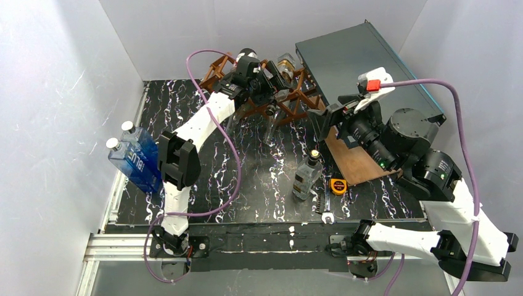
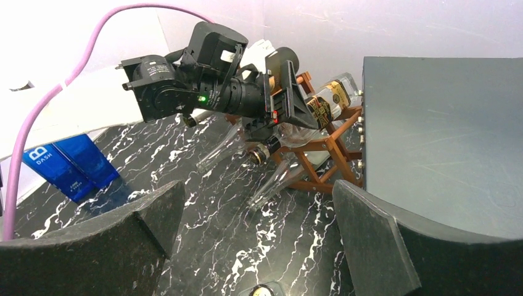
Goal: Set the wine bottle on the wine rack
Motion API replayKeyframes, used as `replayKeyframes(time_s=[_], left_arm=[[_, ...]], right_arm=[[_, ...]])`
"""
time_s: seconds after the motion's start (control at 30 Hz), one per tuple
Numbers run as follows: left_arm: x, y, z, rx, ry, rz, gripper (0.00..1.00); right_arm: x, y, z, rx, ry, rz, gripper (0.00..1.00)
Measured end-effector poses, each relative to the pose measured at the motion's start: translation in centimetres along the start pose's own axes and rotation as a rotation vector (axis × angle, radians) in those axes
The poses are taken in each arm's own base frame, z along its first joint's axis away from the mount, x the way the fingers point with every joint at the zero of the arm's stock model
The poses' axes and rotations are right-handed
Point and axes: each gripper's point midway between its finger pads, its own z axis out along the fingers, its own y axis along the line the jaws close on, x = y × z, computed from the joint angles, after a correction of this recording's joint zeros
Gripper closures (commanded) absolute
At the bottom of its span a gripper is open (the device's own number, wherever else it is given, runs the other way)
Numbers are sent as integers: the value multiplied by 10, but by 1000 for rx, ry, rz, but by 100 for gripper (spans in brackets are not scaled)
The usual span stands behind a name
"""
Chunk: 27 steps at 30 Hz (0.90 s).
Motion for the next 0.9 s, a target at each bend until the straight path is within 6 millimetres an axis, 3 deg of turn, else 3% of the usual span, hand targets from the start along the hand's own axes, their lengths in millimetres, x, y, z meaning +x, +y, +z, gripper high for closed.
replayKeyframes(time_s=[0.57, 0.7, 0.9], left_arm=[[17, 18, -16, -75, 95, 4, 2], [14, 9, -38, -64, 92, 63, 2], [4, -13, -97, -31, 60, 191, 2]], right_arm=[[12, 4, 4, -5, 36, 20, 2], [21, 6, 6, -5, 70, 24, 2], [37, 9, 6, -9, 132, 32, 2]])
